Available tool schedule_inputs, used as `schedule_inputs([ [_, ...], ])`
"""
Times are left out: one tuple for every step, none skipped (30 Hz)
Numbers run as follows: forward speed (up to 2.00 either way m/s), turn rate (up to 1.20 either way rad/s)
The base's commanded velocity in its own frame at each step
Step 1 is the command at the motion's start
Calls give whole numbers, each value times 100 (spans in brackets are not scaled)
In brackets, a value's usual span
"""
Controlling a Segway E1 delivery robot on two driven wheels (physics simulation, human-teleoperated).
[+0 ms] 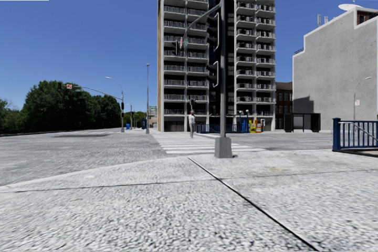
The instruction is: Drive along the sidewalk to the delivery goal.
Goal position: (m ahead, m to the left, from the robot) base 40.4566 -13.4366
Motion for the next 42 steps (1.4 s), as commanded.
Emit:
schedule_inputs([
  [200, 0],
  [200, 0],
  [200, 0],
  [200, 0],
  [200, 0],
  [200, 0],
  [200, 0],
  [200, 0],
  [200, 0],
  [200, 0],
  [200, 0],
  [200, 0],
  [200, 0],
  [200, 0],
  [200, 0],
  [200, 0],
  [200, 0],
  [200, 0],
  [200, 0],
  [200, 0],
  [200, 0],
  [200, 0],
  [200, 0],
  [200, 0],
  [200, 0],
  [200, 0],
  [200, 0],
  [200, 0],
  [200, 0],
  [200, 0],
  [200, 0],
  [200, 0],
  [200, 0],
  [200, 0],
  [200, 0],
  [200, 0],
  [200, 0],
  [200, 0],
  [200, 0],
  [200, 0],
  [200, 0],
  [200, 0],
])
